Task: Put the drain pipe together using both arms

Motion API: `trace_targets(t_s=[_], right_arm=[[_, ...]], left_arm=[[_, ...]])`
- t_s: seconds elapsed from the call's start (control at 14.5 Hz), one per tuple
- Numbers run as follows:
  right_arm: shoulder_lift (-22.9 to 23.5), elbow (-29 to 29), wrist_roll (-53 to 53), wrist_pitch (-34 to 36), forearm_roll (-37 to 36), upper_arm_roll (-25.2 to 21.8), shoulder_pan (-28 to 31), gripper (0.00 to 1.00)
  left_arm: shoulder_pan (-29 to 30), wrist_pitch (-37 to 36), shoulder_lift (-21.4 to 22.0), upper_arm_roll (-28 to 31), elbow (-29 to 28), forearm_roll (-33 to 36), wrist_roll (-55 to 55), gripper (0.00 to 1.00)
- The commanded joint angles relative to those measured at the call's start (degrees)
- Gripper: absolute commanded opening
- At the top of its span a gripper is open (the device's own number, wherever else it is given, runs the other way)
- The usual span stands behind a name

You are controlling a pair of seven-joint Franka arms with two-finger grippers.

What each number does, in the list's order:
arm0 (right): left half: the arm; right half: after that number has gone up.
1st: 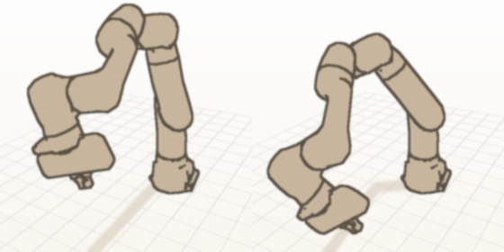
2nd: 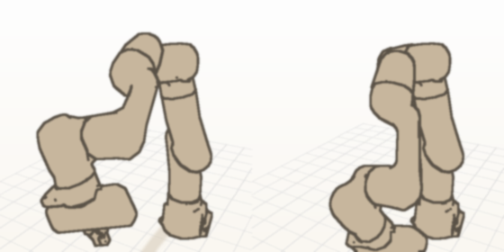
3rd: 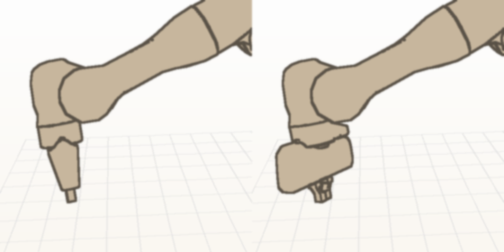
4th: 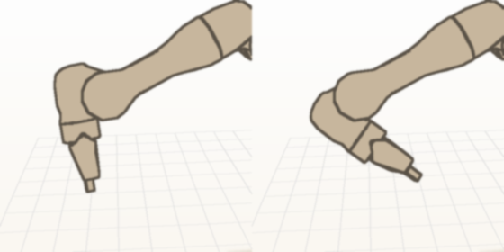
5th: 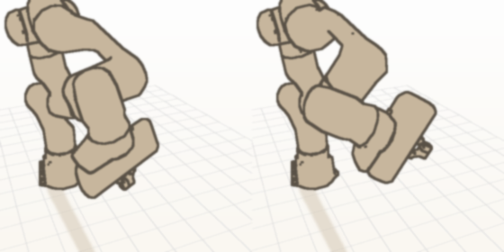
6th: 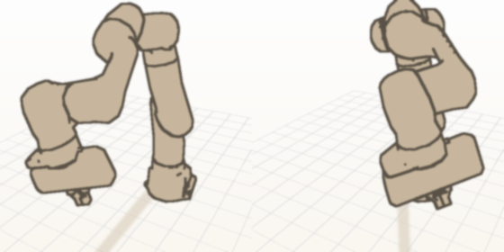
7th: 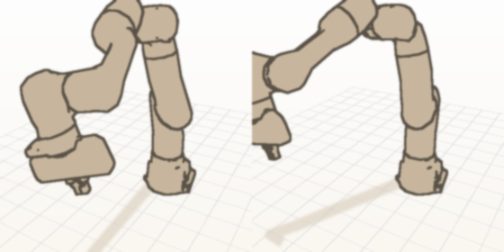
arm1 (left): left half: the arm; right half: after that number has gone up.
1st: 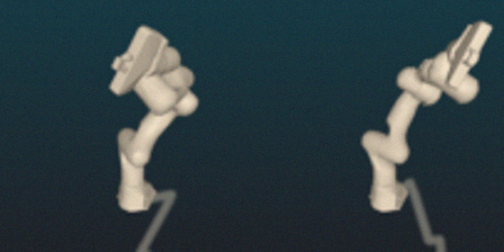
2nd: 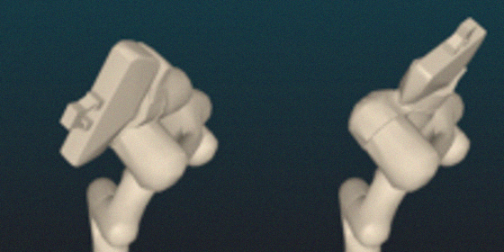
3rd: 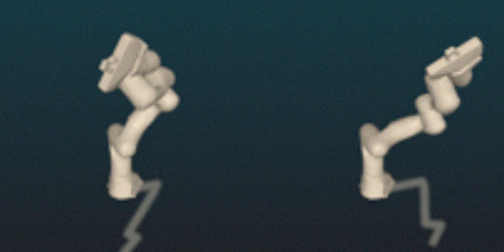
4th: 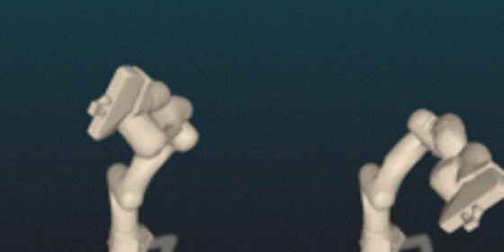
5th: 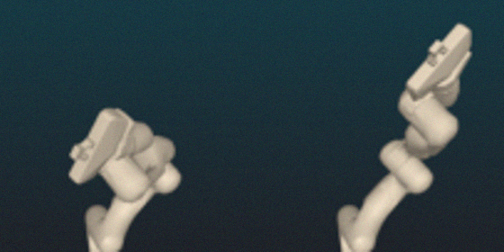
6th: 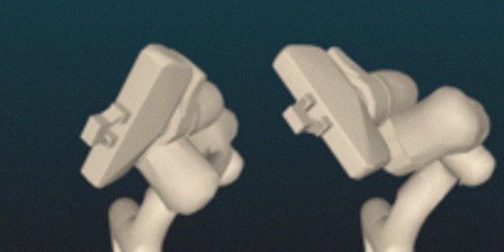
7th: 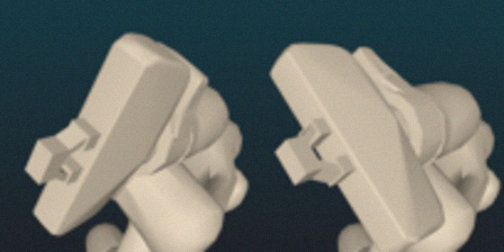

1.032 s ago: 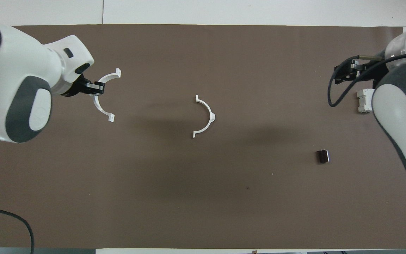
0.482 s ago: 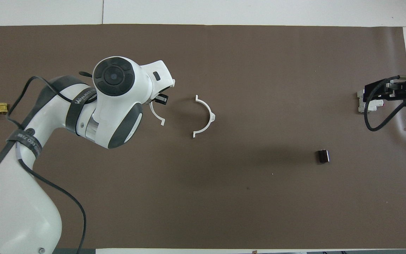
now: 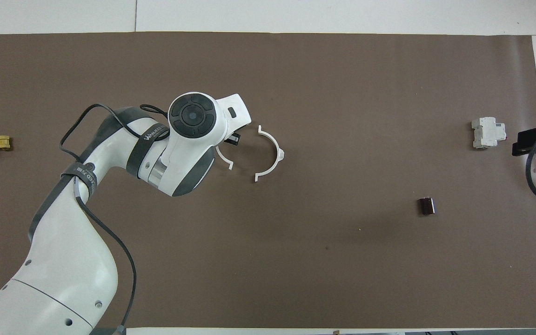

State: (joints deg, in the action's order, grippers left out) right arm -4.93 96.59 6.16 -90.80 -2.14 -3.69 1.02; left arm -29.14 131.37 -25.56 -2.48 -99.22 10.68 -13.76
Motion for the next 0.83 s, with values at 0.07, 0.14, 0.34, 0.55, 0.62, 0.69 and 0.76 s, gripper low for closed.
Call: trace_targets(t_s=[0.07,0.14,0.34,0.55,0.62,0.69,0.76], right_arm=[[0.8,-1.3,-1.2,0.9,0.4,-0.3,0.6,1.0],[1.2,-1.3,-1.2,0.6,0.3,-0.3,0.6,1.0],[1.4,-1.6,-1.2,2.2,0.6,-0.3,0.8,1.0],[1.2,-1.2,-2.6,3.0,1.6,-0.6,1.5,1.0],[1.2,-1.1,-2.9,3.3,1.6,-0.6,1.7,1.0],[1.1,-1.1,-2.9,3.3,1.6,-0.7,1.7,1.0],[1.1,-1.1,-2.9,3.1,1.6,-0.7,1.7,1.0]], left_arm=[[-1.7,2.5,-1.2,0.7,-0.1,1.6,-1.6,0.0],[-2.3,2.8,-1.2,0.8,-0.6,1.6,-1.6,0.0],[-2.6,3.0,-1.1,0.7,-1.6,1.6,-1.6,0.0],[-3.1,3.0,-0.9,0.7,-2.6,1.6,-1.6,0.0],[-3.1,3.0,-0.9,0.7,-2.6,1.6,-1.7,0.0],[-3.1,3.2,-0.9,0.7,-2.6,1.6,-1.7,0.0],[-3.1,3.3,-0.8,0.7,-2.8,1.6,-1.7,0.0]])
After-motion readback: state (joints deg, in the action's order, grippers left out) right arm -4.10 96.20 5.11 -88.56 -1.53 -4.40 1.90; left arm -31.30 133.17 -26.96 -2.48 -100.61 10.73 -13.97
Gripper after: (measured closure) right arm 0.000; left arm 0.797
